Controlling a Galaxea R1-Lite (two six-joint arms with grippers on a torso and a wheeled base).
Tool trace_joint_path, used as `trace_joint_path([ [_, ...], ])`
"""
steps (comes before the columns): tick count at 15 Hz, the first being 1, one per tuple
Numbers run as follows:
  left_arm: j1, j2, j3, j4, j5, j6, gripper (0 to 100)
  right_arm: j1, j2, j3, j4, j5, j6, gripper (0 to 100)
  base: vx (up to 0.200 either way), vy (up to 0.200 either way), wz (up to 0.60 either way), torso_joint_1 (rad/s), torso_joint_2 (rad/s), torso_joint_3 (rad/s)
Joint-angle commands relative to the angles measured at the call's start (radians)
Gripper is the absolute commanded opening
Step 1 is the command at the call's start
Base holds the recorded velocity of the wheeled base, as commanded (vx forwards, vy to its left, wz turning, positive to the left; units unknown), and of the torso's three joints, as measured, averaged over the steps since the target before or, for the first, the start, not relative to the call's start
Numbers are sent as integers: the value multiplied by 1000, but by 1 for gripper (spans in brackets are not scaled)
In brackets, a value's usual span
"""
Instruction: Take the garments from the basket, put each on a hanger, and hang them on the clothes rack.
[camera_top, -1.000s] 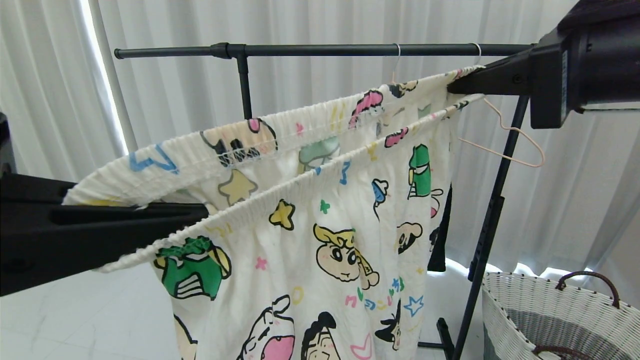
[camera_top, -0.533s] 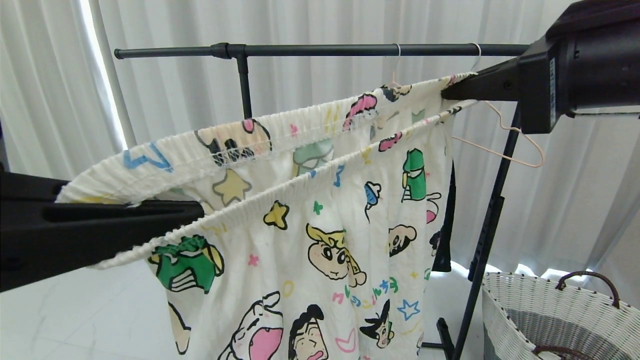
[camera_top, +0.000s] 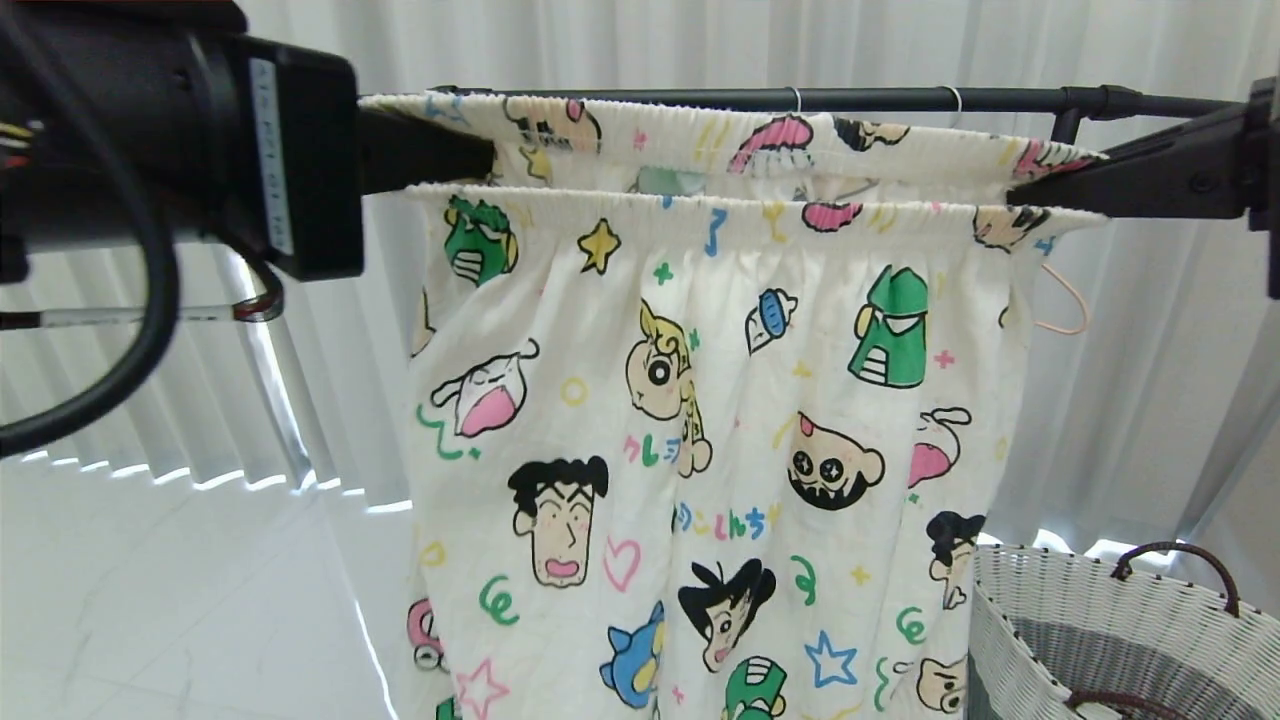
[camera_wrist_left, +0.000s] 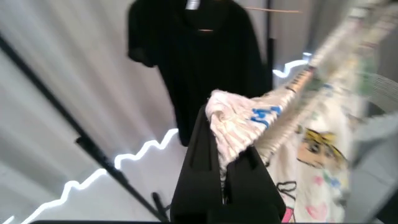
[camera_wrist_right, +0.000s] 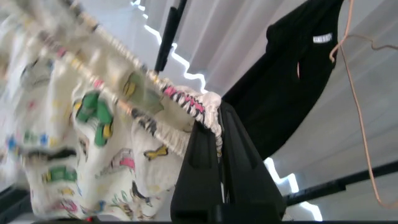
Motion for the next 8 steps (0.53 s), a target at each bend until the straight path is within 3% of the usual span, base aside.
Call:
trace_joint_path([
  [1,34,111,-52,-2,57,17,0,2,-58,2,32,1,0,0,0,0,0,0,0,0],
  [8,30,120,-55,-2,72,22,0,7,-52,5,32,-2,-2,0,0,0,0,0,0,0],
])
